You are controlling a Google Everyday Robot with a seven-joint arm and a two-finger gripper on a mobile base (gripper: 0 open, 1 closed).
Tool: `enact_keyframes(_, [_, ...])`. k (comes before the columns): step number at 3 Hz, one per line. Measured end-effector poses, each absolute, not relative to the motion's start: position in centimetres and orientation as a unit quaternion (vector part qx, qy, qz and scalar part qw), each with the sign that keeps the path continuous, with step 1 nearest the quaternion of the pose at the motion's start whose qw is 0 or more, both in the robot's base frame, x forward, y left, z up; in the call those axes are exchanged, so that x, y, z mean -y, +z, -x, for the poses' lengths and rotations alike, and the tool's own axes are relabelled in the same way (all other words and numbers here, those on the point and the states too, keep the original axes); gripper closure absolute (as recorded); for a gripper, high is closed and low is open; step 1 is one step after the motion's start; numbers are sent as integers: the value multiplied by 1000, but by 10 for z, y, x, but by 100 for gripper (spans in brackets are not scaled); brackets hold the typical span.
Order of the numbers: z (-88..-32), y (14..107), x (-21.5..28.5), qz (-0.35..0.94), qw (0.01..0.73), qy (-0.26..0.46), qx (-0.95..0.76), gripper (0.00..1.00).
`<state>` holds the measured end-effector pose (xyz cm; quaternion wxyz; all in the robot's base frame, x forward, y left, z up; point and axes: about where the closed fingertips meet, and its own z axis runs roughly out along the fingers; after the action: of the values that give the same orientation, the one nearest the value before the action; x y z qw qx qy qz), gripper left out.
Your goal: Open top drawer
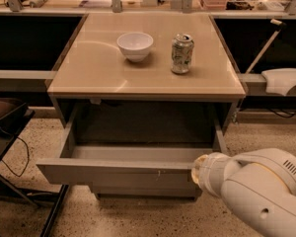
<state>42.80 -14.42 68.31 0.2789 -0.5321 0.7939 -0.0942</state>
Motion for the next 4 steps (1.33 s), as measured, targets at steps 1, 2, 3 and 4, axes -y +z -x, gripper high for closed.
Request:
enact_keyframes(1, [-427,689,144,532,279,-94,-794,100])
enact_keyframes(2, [-387,685,147,524,272,-100,-801,81])
enact_keyframes(3, [-357,673,156,524,251,-107,-807,58])
enact_keyframes(4, [-357,672,156,524,251,-107,-807,35])
